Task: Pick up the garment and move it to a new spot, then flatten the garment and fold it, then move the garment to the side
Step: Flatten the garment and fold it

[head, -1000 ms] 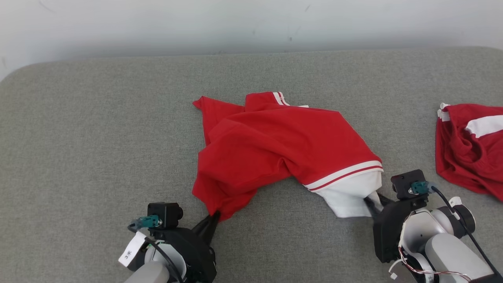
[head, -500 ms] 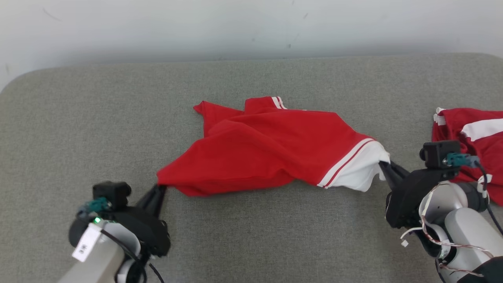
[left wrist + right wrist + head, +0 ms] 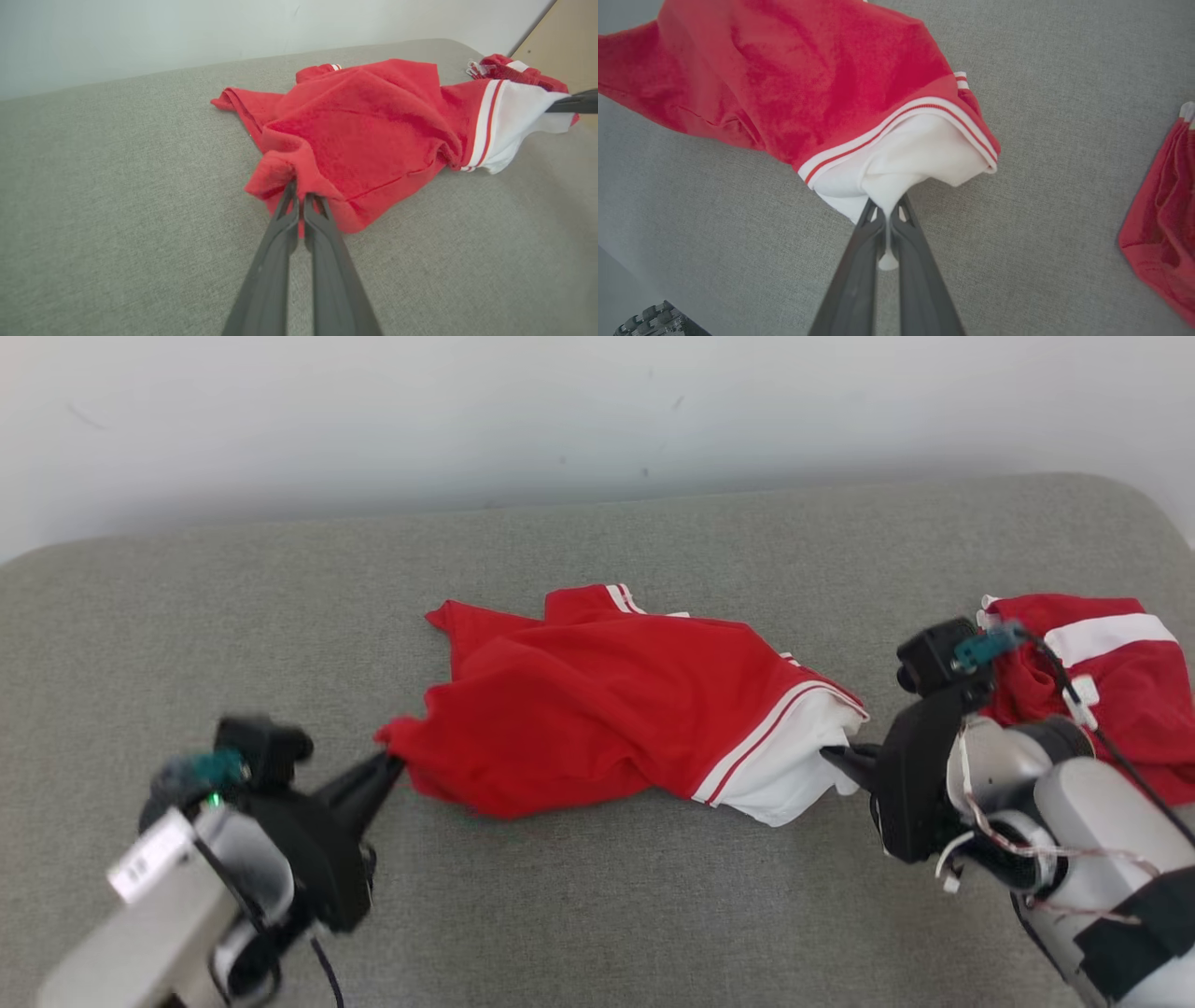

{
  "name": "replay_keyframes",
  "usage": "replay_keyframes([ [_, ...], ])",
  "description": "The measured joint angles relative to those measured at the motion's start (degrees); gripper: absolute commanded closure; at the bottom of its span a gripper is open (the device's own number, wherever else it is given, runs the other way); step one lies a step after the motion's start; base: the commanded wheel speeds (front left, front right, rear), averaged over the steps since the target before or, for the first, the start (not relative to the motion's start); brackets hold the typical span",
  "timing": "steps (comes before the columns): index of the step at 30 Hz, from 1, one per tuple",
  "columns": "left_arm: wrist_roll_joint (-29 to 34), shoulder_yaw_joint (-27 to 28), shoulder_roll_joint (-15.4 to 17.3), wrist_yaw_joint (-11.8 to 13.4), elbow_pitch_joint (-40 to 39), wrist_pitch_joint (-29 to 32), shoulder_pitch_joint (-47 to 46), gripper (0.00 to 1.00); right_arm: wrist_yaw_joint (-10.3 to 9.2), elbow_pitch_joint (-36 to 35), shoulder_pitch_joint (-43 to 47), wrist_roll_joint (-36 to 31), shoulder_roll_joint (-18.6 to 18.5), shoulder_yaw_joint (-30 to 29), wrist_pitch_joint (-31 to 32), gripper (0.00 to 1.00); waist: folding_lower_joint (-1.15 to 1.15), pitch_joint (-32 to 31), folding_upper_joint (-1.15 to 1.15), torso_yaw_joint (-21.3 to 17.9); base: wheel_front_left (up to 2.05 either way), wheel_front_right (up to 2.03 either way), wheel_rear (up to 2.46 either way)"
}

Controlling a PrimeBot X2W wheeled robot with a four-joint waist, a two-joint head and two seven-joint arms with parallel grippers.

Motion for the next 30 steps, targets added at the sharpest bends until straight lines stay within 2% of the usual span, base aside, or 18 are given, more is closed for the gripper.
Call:
replay_keyframes([
  [2,-2.65,0.58,0.71,-0.41,-0.83,3.65,-3.36,1.0,-0.1,0.37,-2.59,1.19,-0.04,0.37,4.17,1.0,0.0,0.57,0.0,-0.32,0.0,0.0,0.0],
  [4,-4.34,0.82,1.82,-0.41,-1.16,8.08,-7.23,1.0,-1.12,1.44,-5.92,1.63,0.25,0.78,8.38,1.0,0.0,1.45,0.0,-0.53,0.0,0.0,0.0],
  [7,-8.12,2.42,2.69,-0.42,-0.52,13.89,-12.85,1.0,-4.07,4.52,-13.71,1.6,1.98,0.58,13.56,1.0,0.0,3.24,0.0,-0.81,0.0,0.0,0.0],
  [10,-9.12,4.53,2.25,-0.42,1.7,18.13,-22.56,1.0,-7.34,8.32,-24.72,1.31,5.28,-0.85,15.67,1.0,0.01,5.31,0.0,-1.15,0.0,0.0,0.0],
  [11,-8.69,5.14,2.15,-0.42,2.65,19.01,-26.91,1.0,-7.48,9.43,-29.1,0.7,5.83,-1.01,15.5,1.0,0.01,6.06,0.0,-1.26,0.0,0.0,0.0],
  [13,-6.14,6.37,2.08,-0.42,4.15,19.07,-35.48,1.0,-6.78,11.18,-38.39,-2.77,5.82,-1.19,12.63,1.0,0.01,7.55,0.01,-1.47,0.0,0.0,0.0],
  [14,-4.0,7.14,2.03,-0.42,4.32,17.85,-39.4,1.0,-5.76,11.71,-43.11,-4.22,5.75,-1.87,9.83,1.0,0.02,8.34,0.01,-1.56,0.0,0.0,0.0],
  [16,-1.32,10.94,1.31,-0.13,3.49,12.58,-45.86,1.0,-5.98,11.61,-50.53,-5.06,6.53,-5.31,2.74,1.0,0.01,9.92,0.0,-1.68,0.0,0.0,0.0],
  [17,-0.7,12.95,1.03,0.94,2.38,9.61,-48.12,1.0,-6.02,11.02,-52.78,-6.11,6.59,-6.3,-1.13,1.0,0.01,10.72,0.0,-1.7,0.0,0.0,0.0],
  [18,0.37,14.34,1.52,1.72,1.08,7.12,-49.68,1.0,-5.26,10.49,-54.45,-7.05,6.67,-6.35,-4.19,1.0,0.01,11.51,-0.01,-1.71,0.0,0.0,0.0],
  [19,1.48,15.14,2.48,2.23,-0.59,5.24,-50.15,1.0,-3.68,8.93,-54.84,-7.44,6.37,-6.47,-7.36,1.0,0.01,12.36,0.0,-1.71,0.0,0.0,0.0],
  [20,2.79,15.82,3.63,2.97,-2.46,2.53,-49.82,1.0,-3.57,6.95,-54.25,-8.24,6.47,-6.93,-11.29,1.0,0.01,13.17,-0.01,-1.7,0.0,0.0,0.0],
  [22,4.34,17.72,5.05,6.28,-5.13,-2.96,-46.19,1.0,-2.48,4.9,-50.98,-9.09,6.55,-7.3,-17.19,1.0,0.01,14.72,-0.01,-1.68,0.0,0.0,0.0],
  [23,4.17,17.81,5.44,6.97,-5.09,-4.13,-43.15,1.0,-2.68,4.16,-47.41,-9.04,6.98,-7.92,-20.05,1.0,0.01,15.36,0.0,-1.65,0.0,0.0,0.0],
  [24,3.82,17.48,5.69,7.59,-5.16,-5.33,-38.63,1.0,-2.05,4.08,-42.86,-8.71,7.02,-7.56,-21.25,1.0,0.01,15.89,0.0,-1.62,0.0,0.0,0.0],
  [28,3.12,12.37,5.1,9.8,-4.91,-7.16,-17.86,1.0,-1.77,3.57,-19.74,-6.9,7.1,-6.81,-25.02,1.0,0.04,15.87,0.02,-1.42,0.0,0.0,0.0],
  [30,2.33,10.37,5.22,9.65,-4.21,-7.36,-11.21,1.0,-1.88,3.98,-13.3,-6.73,6.65,-6.71,-26.6,1.0,0.0,15.06,0.01,-1.36,0.0,0.0,0.0],
])
